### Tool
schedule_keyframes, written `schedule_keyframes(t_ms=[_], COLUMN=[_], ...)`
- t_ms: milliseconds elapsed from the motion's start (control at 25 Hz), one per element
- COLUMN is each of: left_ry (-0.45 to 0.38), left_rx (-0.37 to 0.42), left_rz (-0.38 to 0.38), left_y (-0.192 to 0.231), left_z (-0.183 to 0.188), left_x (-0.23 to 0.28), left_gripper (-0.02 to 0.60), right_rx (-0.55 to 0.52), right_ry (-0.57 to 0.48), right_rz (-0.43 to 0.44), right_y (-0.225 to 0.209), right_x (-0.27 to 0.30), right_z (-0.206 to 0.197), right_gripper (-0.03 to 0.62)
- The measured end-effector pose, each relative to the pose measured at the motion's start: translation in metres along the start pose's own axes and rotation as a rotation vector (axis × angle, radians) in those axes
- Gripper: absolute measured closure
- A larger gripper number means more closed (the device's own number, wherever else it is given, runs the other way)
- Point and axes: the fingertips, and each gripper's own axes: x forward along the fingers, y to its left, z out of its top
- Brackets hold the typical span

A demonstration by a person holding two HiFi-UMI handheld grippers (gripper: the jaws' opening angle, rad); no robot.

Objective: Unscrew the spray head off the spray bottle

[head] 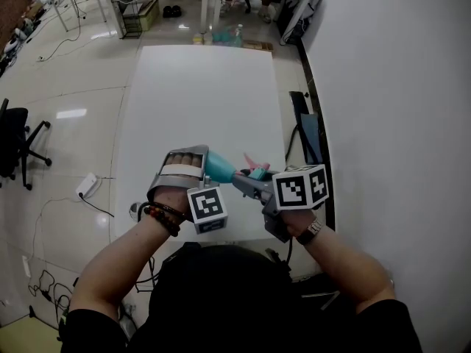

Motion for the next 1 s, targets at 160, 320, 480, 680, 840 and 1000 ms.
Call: schedule_keyframes(t_ms=[160,320,480,680,840,1000], left_ry=[0.000,-0.011,-0.022,-0.023,-0.019,-0.004], left_rx=[0.000,-0.001,-0.018,-0.026,-0.038,-0.051], left_rz=[-0.093,-0.144,-0.194,-0.204,-0.201,-0.209], left_y=[-0.014,-0.023,-0.028,-0.028,-0.027,-0.029], left_z=[0.000,-0.001,-0.003,-0.009,-0.012,-0.022], left_x=[0.001,0.001,-0.001,0.000,0.002,0.005], left_gripper=[0.160,0.161,0.161,0.161,0.161,0.161], right_rx=[-0.327,-0.637,-0.865,-0.950,-0.963,-0.960], right_ry=[0.088,0.170,0.225,0.230,0.222,0.207], right_rz=[-0.091,-0.148,-0.143,-0.089,-0.080,-0.069], right_y=[0.003,0.009,0.018,0.020,0.023,0.025], right_x=[-0.001,0.000,-0.002,-0.009,-0.011,-0.018], right_z=[-0.004,-0.011,-0.017,-0.019,-0.017,-0.015], right_gripper=[0.474,0.474,0.474,0.474,0.474,0.474])
